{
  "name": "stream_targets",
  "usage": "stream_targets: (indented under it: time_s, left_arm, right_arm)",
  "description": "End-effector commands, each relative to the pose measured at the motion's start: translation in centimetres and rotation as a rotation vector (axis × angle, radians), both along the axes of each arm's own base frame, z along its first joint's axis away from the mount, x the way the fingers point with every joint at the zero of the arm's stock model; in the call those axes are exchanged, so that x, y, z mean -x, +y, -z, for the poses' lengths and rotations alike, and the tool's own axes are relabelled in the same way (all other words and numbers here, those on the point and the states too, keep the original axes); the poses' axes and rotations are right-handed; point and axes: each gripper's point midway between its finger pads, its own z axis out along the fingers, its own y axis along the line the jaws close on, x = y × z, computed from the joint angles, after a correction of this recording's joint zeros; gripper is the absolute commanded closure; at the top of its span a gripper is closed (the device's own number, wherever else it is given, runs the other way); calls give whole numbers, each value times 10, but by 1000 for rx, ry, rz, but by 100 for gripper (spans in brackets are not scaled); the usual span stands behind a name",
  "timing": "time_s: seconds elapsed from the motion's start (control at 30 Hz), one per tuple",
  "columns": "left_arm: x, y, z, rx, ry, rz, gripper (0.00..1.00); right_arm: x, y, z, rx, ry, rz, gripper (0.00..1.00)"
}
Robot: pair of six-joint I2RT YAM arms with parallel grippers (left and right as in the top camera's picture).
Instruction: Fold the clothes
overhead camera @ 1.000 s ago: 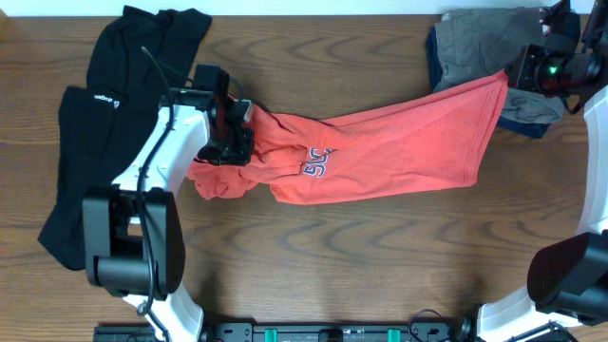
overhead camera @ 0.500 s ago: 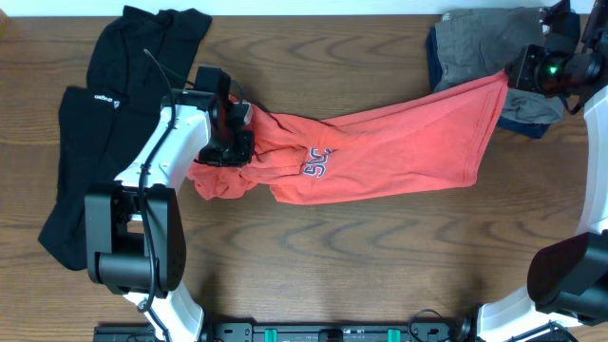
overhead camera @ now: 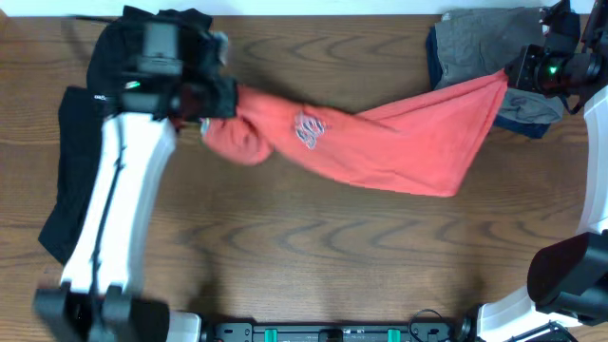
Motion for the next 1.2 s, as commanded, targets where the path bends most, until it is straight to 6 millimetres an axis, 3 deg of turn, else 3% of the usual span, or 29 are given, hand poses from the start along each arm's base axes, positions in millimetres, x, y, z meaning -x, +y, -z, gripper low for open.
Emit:
stream_targets:
  time_s: [0.0, 0.13, 0.33, 0.5, 0.67, 0.77, 0.83, 1.17]
  left_arm:
    - [9, 15, -65, 18, -163, -50, 94]
    - [23, 24, -92, 22, -235, -69, 94]
    - [32, 24, -78, 17, -166, -69, 94]
    - [33, 24, -51, 10, -65, -69, 94]
    - [26, 23, -13, 5, 54, -66, 94]
    - [24, 21, 11, 7, 128, -61, 88]
    - [24, 20, 27, 5, 188, -59, 94]
    - [18, 15, 101, -5, 421, -26, 94]
  right_arm:
    - [7, 4, -38, 27, -97, -21, 99]
    - [14, 1, -56, 40, -140, -10, 99]
    - [19, 1, -59, 40, -137, -7, 99]
    - [20, 1, -58, 40, -133, -7, 99]
    - [20, 0, -58, 44, -131, -3, 99]
    - [20, 0, -58, 45, -131, -3, 99]
    - [20, 0, -58, 45, -130, -2, 99]
    - [21, 0, -56, 48, -120, 1, 99]
